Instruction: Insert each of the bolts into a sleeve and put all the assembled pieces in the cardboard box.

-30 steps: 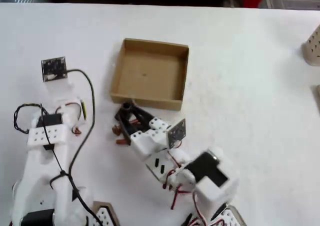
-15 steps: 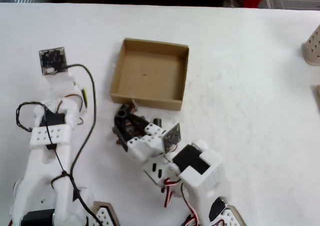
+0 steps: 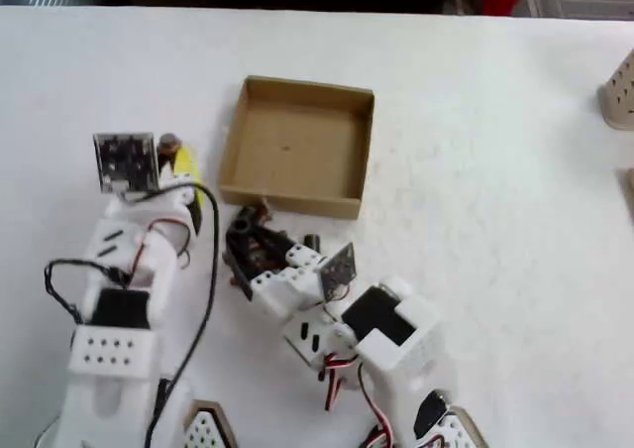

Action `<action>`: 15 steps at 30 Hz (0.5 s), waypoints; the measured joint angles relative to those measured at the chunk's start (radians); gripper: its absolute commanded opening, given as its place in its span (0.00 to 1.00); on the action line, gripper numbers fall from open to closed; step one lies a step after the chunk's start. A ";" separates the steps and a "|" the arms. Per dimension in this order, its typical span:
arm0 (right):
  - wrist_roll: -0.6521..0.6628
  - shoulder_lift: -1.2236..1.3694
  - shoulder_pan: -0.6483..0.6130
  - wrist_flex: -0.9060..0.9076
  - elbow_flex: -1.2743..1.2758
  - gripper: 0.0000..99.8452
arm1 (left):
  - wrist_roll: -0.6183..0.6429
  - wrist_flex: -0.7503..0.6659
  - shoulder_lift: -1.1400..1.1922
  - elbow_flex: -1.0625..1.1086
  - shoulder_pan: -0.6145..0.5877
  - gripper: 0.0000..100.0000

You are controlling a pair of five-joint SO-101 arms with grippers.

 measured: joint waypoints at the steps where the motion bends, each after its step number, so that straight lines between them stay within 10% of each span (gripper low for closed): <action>1: 0.000 0.000 0.000 0.000 0.000 0.02 | 0.000 -0.025 -0.040 0.028 0.020 0.02; 15: 0.000 0.000 0.000 0.000 0.000 0.02 | 0.005 -0.087 -0.318 0.259 0.195 0.02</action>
